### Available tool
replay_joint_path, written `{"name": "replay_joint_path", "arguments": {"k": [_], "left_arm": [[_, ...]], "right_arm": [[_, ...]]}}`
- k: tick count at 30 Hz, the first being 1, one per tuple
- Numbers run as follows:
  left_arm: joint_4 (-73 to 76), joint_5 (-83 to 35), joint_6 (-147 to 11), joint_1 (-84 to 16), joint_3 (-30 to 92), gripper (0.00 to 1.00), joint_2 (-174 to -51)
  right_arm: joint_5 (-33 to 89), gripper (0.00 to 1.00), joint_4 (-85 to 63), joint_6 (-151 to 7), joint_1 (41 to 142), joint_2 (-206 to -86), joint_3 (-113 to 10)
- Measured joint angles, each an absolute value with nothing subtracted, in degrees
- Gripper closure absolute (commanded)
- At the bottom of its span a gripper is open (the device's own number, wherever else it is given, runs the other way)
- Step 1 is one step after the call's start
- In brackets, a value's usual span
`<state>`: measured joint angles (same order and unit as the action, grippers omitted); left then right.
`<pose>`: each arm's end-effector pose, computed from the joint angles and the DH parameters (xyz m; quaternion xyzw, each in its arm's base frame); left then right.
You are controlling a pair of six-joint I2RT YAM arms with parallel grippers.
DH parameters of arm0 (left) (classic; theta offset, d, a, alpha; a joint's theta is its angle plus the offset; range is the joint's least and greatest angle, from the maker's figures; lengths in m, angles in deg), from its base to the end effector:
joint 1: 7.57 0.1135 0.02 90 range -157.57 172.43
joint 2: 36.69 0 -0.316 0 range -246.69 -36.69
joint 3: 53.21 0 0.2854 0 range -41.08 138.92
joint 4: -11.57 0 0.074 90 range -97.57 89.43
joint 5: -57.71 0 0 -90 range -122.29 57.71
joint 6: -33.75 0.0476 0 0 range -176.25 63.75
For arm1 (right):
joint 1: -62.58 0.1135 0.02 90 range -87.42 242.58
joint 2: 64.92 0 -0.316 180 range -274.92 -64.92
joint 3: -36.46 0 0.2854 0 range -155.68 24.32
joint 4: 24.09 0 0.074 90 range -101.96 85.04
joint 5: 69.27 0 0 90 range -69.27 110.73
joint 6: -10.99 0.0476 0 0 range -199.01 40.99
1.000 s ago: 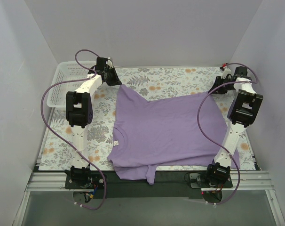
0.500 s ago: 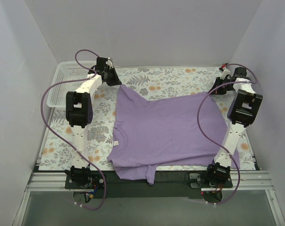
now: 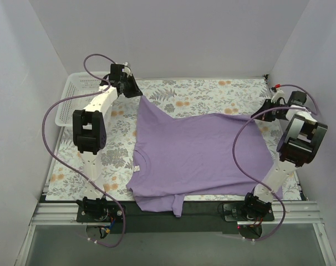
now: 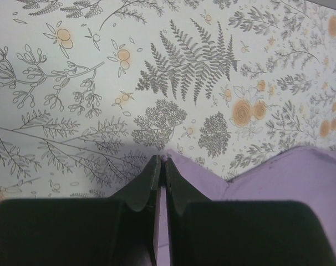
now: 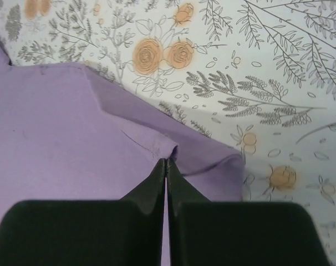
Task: Fold and stack the t-shirts
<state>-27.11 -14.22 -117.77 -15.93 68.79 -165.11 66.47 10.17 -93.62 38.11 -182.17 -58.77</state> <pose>0.5758 -0.0995 0.2447 -0.3548 0.8431 -0.3350 0.2260 0.4590 -0.1714 0.1982 -0.0365 0.8882 0.2611 0.3762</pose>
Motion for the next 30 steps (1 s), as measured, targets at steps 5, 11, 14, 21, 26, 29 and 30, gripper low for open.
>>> {"name": "replay_joint_path", "arguments": {"k": [5,11,14,21,26,29,30], "left_arm": [[-26.5,-13.6,-118.1,-15.9,63.8,1.0,-157.6],[-24.8,-12.8,-118.7,-15.9,59.0,1.0,-145.8],[-24.2,-12.5,-119.1,-16.0,58.0,1.0,-139.5],[-23.2,-13.0,-120.0,-16.0,63.3,1.0,-127.8],[-21.7,-15.3,-121.7,-15.9,71.9,1.0,-121.7],[-19.8,-16.0,-123.3,-16.0,75.6,1.0,-117.3],[-19.2,-16.2,-123.9,-16.0,77.1,1.0,-116.1]], "right_arm": [[69.6,0.99,5.3,-93.2,35.1,-168.8,-49.3],[73.8,0.99,3.1,-93.8,32.5,-154.3,-42.9],[75.4,0.99,3.4,-94.1,32.0,-147.9,-42.9],[79.3,0.99,6.9,-90.3,28.8,-141.6,-59.9],[84.6,0.99,6.4,-79.1,21.1,-143.7,-82.9],[89.3,0.99,-0.8,-66.6,15.4,-146.0,-93.9],[90.6,0.99,-5.5,-61.2,13.7,-146.1,-95.1]]}}
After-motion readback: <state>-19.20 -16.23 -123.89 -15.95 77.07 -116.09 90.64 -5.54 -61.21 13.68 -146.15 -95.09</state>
